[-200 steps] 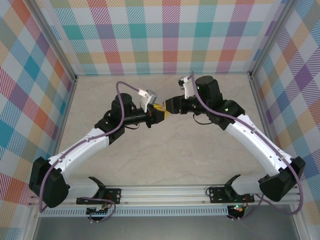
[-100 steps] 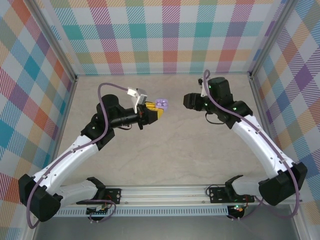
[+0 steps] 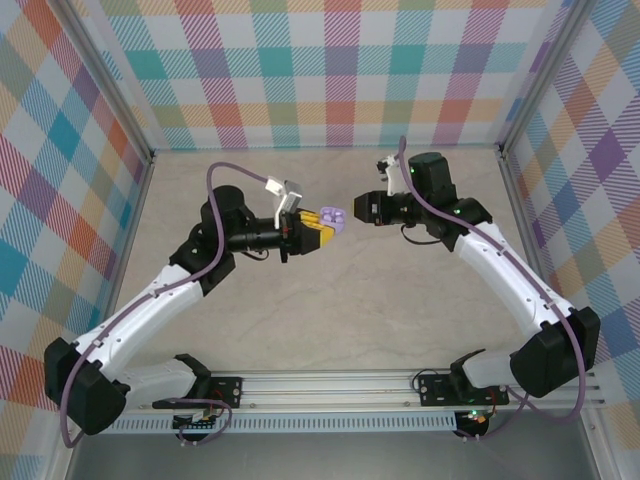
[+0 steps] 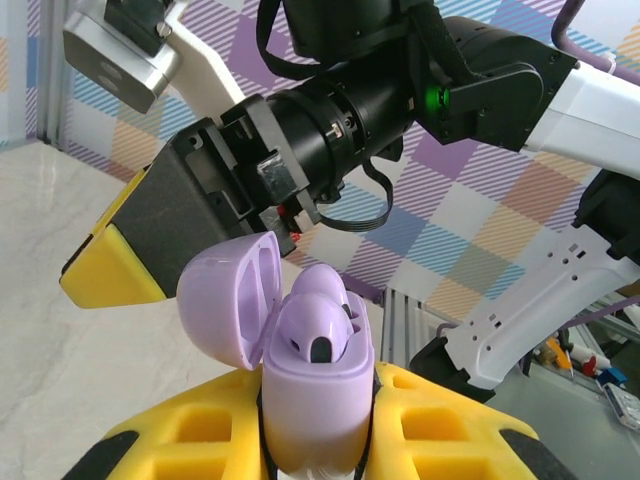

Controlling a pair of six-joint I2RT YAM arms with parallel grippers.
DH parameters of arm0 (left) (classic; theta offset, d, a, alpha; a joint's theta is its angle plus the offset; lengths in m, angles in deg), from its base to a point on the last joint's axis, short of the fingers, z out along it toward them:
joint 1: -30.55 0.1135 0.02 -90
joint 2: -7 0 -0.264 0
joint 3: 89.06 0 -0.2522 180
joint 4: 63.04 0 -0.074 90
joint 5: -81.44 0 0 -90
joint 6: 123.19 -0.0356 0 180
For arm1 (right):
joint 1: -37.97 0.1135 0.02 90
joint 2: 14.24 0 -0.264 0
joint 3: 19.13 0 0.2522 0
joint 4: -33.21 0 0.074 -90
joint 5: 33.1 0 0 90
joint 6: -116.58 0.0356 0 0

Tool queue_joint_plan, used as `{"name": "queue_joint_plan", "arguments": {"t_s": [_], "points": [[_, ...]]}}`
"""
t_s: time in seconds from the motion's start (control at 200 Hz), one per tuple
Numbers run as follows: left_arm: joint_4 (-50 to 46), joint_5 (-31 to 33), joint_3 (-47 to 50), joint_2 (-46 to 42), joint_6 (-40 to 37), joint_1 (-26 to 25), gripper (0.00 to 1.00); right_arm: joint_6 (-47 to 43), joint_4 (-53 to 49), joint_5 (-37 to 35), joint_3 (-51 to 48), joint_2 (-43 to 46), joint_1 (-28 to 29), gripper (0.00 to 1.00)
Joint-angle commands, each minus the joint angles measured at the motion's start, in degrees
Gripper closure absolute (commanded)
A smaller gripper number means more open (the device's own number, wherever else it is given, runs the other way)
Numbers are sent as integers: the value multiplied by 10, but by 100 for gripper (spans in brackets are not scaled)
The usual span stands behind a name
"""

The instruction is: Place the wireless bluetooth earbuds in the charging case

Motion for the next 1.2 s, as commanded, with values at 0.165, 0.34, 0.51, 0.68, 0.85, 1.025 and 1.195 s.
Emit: {"name": "queue_joint_plan", "arguments": {"t_s": [0.165, 0.34, 0.51, 0.68, 0.85, 1.025, 1.195], "points": [[62, -21, -15, 25, 23, 5, 100, 22, 61, 107, -3, 2, -2, 73], [67, -14, -15, 40, 25, 5, 100, 37, 82, 131, -6, 8, -2, 74], [53, 6, -12, 49, 28, 5, 100, 42, 92, 132, -7, 22, -2, 75], [40, 24, -11, 53, 28, 5, 100, 46, 98, 135, -7, 33, -2, 75], [21, 30, -21, 66, 29, 6, 100, 51, 113, 150, -12, 45, -2, 75], [5, 52, -30, 73, 33, 6, 100, 27, 64, 100, 2, 52, -2, 74], [-76, 112, -66, 119, 43, 13, 100, -5, -23, -50, 8, 66, -2, 68]]}}
